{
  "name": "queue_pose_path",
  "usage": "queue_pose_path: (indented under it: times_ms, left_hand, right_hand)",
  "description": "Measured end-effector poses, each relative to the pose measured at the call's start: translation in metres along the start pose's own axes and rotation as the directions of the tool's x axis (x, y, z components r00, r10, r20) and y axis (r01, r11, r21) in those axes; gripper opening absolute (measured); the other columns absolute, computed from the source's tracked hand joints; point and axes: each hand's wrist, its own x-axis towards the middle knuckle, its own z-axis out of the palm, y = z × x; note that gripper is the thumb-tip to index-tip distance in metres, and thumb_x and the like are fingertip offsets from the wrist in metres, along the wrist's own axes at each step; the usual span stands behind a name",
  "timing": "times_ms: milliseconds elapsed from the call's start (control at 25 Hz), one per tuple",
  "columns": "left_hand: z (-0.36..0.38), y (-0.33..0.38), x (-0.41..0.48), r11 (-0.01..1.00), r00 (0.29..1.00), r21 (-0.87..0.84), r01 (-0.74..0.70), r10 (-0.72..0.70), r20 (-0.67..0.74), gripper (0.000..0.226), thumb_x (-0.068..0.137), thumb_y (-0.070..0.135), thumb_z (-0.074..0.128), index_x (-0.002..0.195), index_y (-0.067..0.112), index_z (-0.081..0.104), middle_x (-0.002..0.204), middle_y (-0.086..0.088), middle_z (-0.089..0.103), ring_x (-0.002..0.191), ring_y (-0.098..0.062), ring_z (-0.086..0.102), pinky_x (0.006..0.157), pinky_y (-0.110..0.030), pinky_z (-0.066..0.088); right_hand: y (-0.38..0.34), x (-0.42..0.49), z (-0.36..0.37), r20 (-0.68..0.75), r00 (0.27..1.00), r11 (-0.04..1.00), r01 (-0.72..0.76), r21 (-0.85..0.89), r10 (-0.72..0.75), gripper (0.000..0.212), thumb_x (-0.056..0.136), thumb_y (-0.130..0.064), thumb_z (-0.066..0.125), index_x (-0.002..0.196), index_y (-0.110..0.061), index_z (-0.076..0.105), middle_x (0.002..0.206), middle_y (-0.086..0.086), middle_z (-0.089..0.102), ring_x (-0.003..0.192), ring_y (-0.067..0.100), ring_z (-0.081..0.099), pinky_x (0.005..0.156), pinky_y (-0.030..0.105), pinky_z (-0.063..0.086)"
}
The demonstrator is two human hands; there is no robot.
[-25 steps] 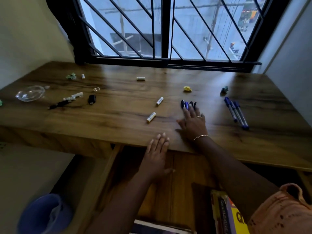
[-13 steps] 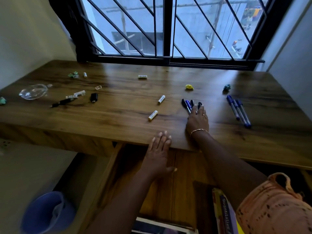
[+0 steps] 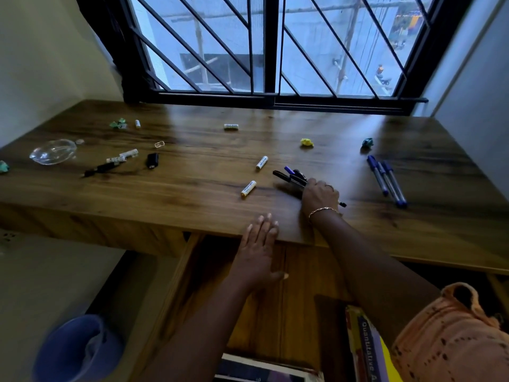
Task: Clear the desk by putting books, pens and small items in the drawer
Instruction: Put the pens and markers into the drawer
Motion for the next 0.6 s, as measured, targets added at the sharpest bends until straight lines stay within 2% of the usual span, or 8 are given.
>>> queue_pose_path:
  times_ms: [80,120,160,240,280,320,440,600]
  left_hand:
    - [-0.007,0.002,-0.001,0.995,0.999,-0.097,0.008,-0.005,0.032,0.101,0.081,0.056,0.058,0.149,0.015,-0.005,0.156,-0.005,-0.018,0.143,-0.021,-0.019,0.112,-0.031,-0.015]
    - [-0.012,0.002,-0.001,0.960,0.999,-0.277,0.040,-0.029,0.045,0.095,0.082,0.055,0.057,0.149,0.017,0.002,0.158,-0.004,-0.010,0.145,-0.021,-0.011,0.114,-0.032,-0.005]
    - [-0.023,0.003,-0.003,0.842,0.994,-0.530,0.106,-0.088,0.059,0.088,0.082,0.053,0.058,0.149,0.020,0.010,0.158,-0.004,0.003,0.145,-0.021,0.002,0.114,-0.032,0.009]
    - [-0.045,0.002,-0.007,0.385,0.978,-0.919,0.087,-0.209,0.004,0.078,0.081,0.049,0.060,0.144,0.022,0.023,0.152,-0.003,0.028,0.139,-0.019,0.029,0.100,-0.023,0.035]
    - [-0.056,0.000,-0.011,0.237,0.964,-0.972,0.005,-0.260,-0.059,0.077,0.080,0.050,0.061,0.143,0.021,0.027,0.146,-0.003,0.038,0.134,-0.018,0.038,0.093,-0.017,0.041]
    - [-0.063,-0.002,-0.015,0.153,0.960,-0.986,-0.068,-0.260,-0.107,0.079,0.077,0.056,0.062,0.140,0.020,0.032,0.138,-0.003,0.047,0.128,-0.016,0.046,0.088,-0.014,0.045]
    - [-0.065,0.004,-0.029,0.123,0.983,-0.984,-0.130,-0.114,-0.145,0.079,0.064,0.076,0.057,0.121,0.021,0.050,0.113,-0.004,0.064,0.107,-0.013,0.061,0.084,-0.024,0.051]
    - [-0.027,0.014,-0.047,0.194,0.996,-0.981,0.019,-0.088,0.002,0.044,0.094,0.042,0.039,0.108,0.005,0.060,0.110,-0.019,0.065,0.101,-0.019,0.062,0.084,-0.023,0.049]
  right_hand:
    - [0.003,-0.010,-0.008,0.043,0.999,0.993,-0.003,0.116,-0.002,0.024,0.091,-0.006,0.040,0.114,-0.002,0.048,0.116,0.022,0.057,0.108,0.039,0.054,0.088,0.042,0.043]
    - [0.004,-0.020,-0.014,0.051,0.999,0.974,-0.006,0.228,-0.005,0.022,0.090,-0.006,0.044,0.112,-0.002,0.048,0.111,0.021,0.060,0.104,0.039,0.056,0.086,0.042,0.045]
    - [0.004,-0.033,-0.017,0.050,0.999,0.925,0.001,0.380,-0.022,0.021,0.089,-0.004,0.047,0.109,-0.003,0.049,0.104,0.019,0.063,0.098,0.037,0.059,0.083,0.042,0.046]
    - [0.004,-0.069,-0.021,0.053,0.993,0.651,0.028,0.758,-0.104,0.021,0.086,0.006,0.047,0.103,-0.007,0.052,0.086,0.010,0.063,0.082,0.027,0.063,0.072,0.038,0.051]
    - [0.002,-0.090,-0.020,0.065,0.980,0.459,0.029,0.888,-0.187,0.027,0.085,0.011,0.045,0.099,-0.011,0.052,0.082,0.006,0.061,0.077,0.020,0.064,0.068,0.029,0.051]
    - [0.000,-0.109,-0.017,0.067,0.957,0.320,0.029,0.947,-0.283,0.031,0.085,0.013,0.044,0.098,-0.015,0.051,0.081,0.004,0.059,0.076,0.016,0.064,0.068,0.024,0.051]
    - [-0.004,-0.149,0.016,0.147,0.871,0.278,-0.012,0.960,-0.469,0.037,0.088,0.007,0.045,0.120,-0.011,0.047,0.089,0.001,0.062,0.088,0.013,0.064,0.073,0.020,0.049]
    - [-0.009,-0.182,0.050,0.322,0.830,0.382,-0.144,0.913,-0.456,0.037,0.089,0.005,0.047,0.125,-0.006,0.044,0.092,-0.006,0.061,0.080,-0.009,0.060,0.070,0.013,0.047]
